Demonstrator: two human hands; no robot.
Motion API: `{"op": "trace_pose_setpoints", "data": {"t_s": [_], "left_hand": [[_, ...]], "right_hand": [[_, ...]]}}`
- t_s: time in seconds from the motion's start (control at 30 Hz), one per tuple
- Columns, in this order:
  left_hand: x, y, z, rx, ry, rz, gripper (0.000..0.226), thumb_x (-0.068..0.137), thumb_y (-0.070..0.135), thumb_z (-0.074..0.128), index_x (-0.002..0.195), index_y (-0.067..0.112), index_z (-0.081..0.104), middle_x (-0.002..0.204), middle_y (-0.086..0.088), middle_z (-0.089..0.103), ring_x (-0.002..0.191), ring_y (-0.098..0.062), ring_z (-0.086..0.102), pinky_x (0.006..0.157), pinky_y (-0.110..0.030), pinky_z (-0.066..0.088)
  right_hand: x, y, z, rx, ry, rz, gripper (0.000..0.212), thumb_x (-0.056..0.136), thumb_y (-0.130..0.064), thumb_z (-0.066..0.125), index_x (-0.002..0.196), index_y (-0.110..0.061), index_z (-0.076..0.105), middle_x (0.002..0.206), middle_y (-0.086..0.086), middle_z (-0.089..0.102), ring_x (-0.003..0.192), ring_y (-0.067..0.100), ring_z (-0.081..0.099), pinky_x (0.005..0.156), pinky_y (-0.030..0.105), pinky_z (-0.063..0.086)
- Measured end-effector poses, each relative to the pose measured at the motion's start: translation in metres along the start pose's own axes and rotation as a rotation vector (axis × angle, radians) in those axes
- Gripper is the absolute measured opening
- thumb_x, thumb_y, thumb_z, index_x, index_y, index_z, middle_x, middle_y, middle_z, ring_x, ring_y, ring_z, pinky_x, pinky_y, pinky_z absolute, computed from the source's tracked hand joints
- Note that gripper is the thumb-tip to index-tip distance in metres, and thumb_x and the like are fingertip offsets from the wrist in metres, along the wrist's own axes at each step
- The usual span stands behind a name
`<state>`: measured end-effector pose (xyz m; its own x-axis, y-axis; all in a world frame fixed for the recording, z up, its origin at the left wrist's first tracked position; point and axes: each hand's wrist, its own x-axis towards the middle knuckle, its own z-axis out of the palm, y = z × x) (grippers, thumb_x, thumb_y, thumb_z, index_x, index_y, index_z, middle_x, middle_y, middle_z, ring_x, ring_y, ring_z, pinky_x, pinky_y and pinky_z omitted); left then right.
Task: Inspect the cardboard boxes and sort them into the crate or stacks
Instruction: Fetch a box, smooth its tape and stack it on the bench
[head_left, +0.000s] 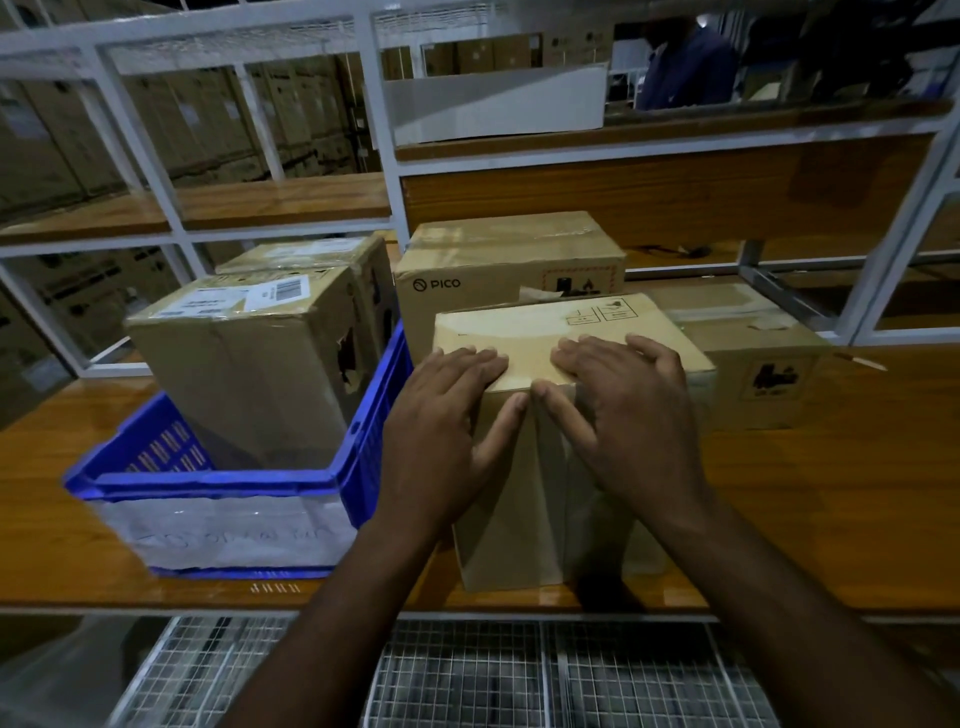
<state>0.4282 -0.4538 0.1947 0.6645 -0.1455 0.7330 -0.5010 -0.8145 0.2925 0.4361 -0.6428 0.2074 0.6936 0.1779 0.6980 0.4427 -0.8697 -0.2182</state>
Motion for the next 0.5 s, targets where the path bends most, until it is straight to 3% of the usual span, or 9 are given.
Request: {"op": "trace_pose_setpoints", "data": {"t_s": [0.17,0.27,0.4,0.5], "left_hand": [[0.012,0.003,-0.010,0.095,-0.034,0.021,0.047,0.096,0.056,0.055,0.125,0.021,0.069,0.129,0.002,0.069,0.126,-0.011,0.056,0.106,-0.043,0.047],[0.028,0.003,-0.015,0.137,-0.167,0.054,0.057,0.095,0.067,0.045,0.123,0.022,0.066,0.134,0.001,0.065,0.141,-0.015,0.044,0.111,-0.043,0.043],[0.029,-0.011,-0.021,0.081,-0.231,-0.053,0.072,0.089,0.078,0.031,0.130,0.025,0.058,0.134,0.002,0.062,0.120,-0.013,0.058,0.088,-0.026,0.046],[0.028,-0.018,-0.023,0.030,-0.215,-0.076,0.079,0.089,0.082,0.026,0.129,0.024,0.060,0.133,0.004,0.064,0.121,-0.013,0.058,0.098,-0.035,0.050]], "right_hand": [[0.004,0.002,-0.004,0.007,-0.040,0.002,0.046,0.098,-0.054,0.048,0.123,-0.020,0.067,0.126,-0.002,0.068,0.125,0.011,0.056,0.108,0.033,0.028],[0.012,0.010,-0.012,-0.026,-0.122,0.000,0.055,0.098,-0.061,0.039,0.129,-0.023,0.064,0.132,-0.002,0.065,0.127,0.013,0.054,0.106,0.033,0.030],[0.014,0.034,-0.025,-0.011,-0.092,0.121,0.065,0.094,-0.062,0.030,0.128,-0.019,0.064,0.131,0.004,0.065,0.124,0.020,0.056,0.108,0.041,0.035],[0.012,0.044,-0.029,0.026,-0.074,0.172,0.065,0.094,-0.062,0.030,0.127,-0.019,0.066,0.130,0.005,0.066,0.123,0.021,0.057,0.100,0.039,0.043]]}}
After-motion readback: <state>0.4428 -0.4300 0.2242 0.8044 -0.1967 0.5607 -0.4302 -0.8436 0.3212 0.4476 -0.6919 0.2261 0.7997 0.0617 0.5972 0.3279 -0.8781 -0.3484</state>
